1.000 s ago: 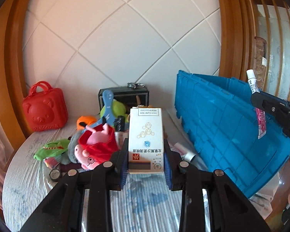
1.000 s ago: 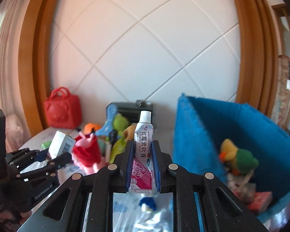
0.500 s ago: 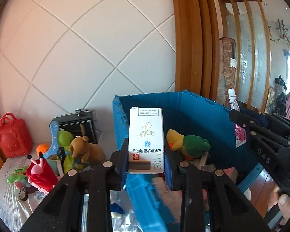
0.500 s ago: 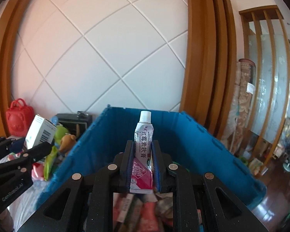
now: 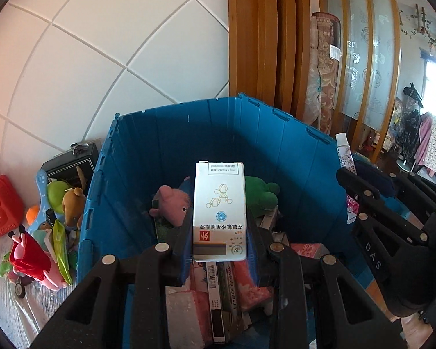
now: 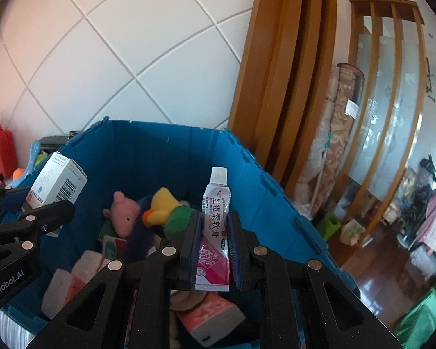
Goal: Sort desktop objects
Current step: 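Carry the box and tube over the blue bin and open both tools, then bring both tools back from the bin to the pile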
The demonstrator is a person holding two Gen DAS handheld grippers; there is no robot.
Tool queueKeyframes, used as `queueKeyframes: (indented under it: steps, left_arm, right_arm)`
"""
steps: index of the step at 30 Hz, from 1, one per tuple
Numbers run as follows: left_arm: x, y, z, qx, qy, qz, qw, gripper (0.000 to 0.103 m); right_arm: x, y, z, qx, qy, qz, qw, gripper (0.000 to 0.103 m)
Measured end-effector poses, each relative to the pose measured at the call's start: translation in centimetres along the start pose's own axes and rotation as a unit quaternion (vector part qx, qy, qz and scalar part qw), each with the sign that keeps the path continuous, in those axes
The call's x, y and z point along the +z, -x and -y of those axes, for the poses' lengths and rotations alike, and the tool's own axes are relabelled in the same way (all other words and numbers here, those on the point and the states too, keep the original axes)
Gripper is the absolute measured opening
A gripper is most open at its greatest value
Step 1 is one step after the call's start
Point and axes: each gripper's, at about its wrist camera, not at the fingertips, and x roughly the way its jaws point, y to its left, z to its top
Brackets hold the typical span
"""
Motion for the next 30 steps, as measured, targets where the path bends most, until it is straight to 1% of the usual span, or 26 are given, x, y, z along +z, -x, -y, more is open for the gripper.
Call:
queueKeyframes:
  steps: [4, 9, 11, 15, 19, 20, 21, 22, 24, 25, 27, 28, 29, 30]
  left_arm:
    - [0.1, -1.2, 0.7, 0.0, -0.003, -0.023, 0.9997, 0.03]
    - [0.0, -2.3, 1.3, 0.002, -0.009, -0.038, 0.9992, 0.03]
    - [0.1, -2.5, 1.4, -0.005, -0.007, -0.042, 0.9991, 0.03]
    - [0.1, -2.5, 2.0, -0.001, -0.016, -0.038, 0.9991, 0.03]
    - [0.1, -3.0, 2.2, 0.003, -0.013, -0.048, 0.9988, 0.03]
    - [0.1, -3.1, 2.2, 0.001, -0.01, -0.051, 0.9986, 0.031]
    - [0.1, -3.1, 2.1, 0.0, -0.007, -0.053, 0.9986, 0.036]
    - [0.1, -3.1, 2.0, -0.001, -0.005, -0.053, 0.9986, 0.039]
    - [0.0, -2.9, 1.8, -0.003, 0.0, -0.049, 0.9988, 0.055]
    - [0.0, -2.7, 1.8, -0.004, 0.0, -0.046, 0.999, 0.057]
    - [-0.1, -2.4, 1.6, -0.002, -0.001, -0.039, 0.9992, 0.061]
    - [-0.1, -2.1, 1.5, -0.002, 0.0, -0.035, 0.9994, 0.062]
    - [-0.1, -1.8, 1.3, -0.002, 0.003, -0.03, 0.9995, 0.063]
    - [-0.2, -1.4, 1.0, -0.001, 0.007, -0.025, 0.9997, 0.065]
  right_arm:
    - [-0.4, -1.8, 0.8, -0.004, 0.0, -0.027, 1.0, 0.018]
    - [-1.1, -3.4, 1.3, -0.014, 0.006, -0.053, 0.998, 0.018]
    - [-1.3, -3.8, 1.6, -0.016, 0.007, -0.057, 0.998, 0.018]
    - [-1.6, -4.4, 2.0, -0.02, 0.011, -0.065, 0.998, 0.018]
    - [-1.7, -4.5, 2.3, -0.025, 0.017, -0.065, 0.997, 0.021]
    - [-1.7, -4.4, 2.5, -0.028, 0.016, -0.063, 0.997, 0.026]
    - [-1.7, -4.4, 2.6, -0.029, 0.015, -0.062, 0.998, 0.034]
    - [-1.7, -4.3, 2.7, -0.028, 0.014, -0.061, 0.998, 0.04]
    - [-1.6, -4.0, 2.9, -0.026, 0.012, -0.056, 0.998, 0.061]
    - [-1.5, -3.8, 2.9, -0.027, 0.014, -0.052, 0.998, 0.067]
    - [-1.5, -3.4, 2.9, -0.028, 0.015, -0.045, 0.999, 0.083]
    - [-1.4, -3.1, 2.9, -0.029, 0.015, -0.041, 0.999, 0.086]
    - [-1.4, -2.9, 2.8, -0.029, 0.015, -0.038, 0.999, 0.096]
    - [-1.3, -2.7, 2.8, -0.027, 0.016, -0.033, 0.999, 0.103]
